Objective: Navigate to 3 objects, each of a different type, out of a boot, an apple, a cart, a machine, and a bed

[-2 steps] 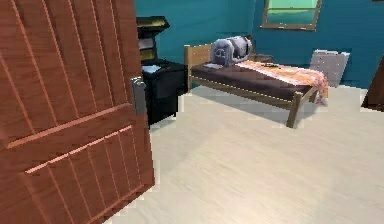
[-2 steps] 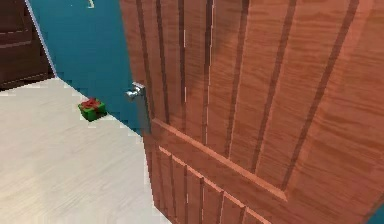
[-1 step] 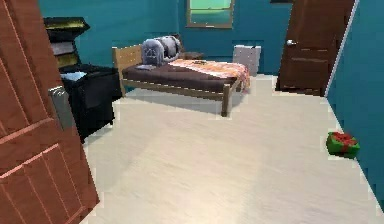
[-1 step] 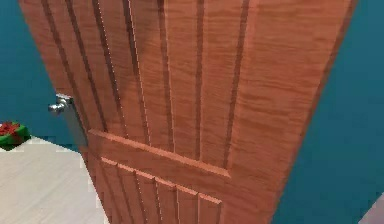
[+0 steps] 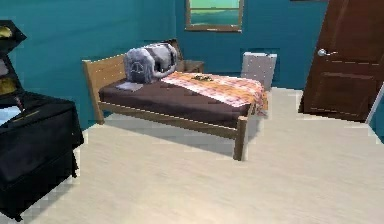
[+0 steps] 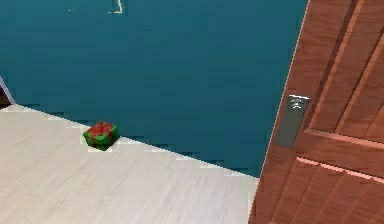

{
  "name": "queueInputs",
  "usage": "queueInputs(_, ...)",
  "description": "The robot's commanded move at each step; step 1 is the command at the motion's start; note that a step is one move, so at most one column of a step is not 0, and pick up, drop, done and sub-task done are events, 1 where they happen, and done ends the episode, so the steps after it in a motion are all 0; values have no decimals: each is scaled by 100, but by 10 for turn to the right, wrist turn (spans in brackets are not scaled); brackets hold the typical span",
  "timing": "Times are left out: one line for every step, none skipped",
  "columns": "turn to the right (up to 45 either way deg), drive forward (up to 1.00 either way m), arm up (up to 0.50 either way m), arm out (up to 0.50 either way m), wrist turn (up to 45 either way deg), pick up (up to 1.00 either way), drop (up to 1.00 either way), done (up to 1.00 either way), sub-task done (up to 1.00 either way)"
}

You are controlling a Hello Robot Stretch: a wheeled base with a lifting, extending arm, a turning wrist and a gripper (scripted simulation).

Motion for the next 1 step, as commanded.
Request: queueInputs(-30, 0, 0, 0, 0, 0, 0, 0, 0)
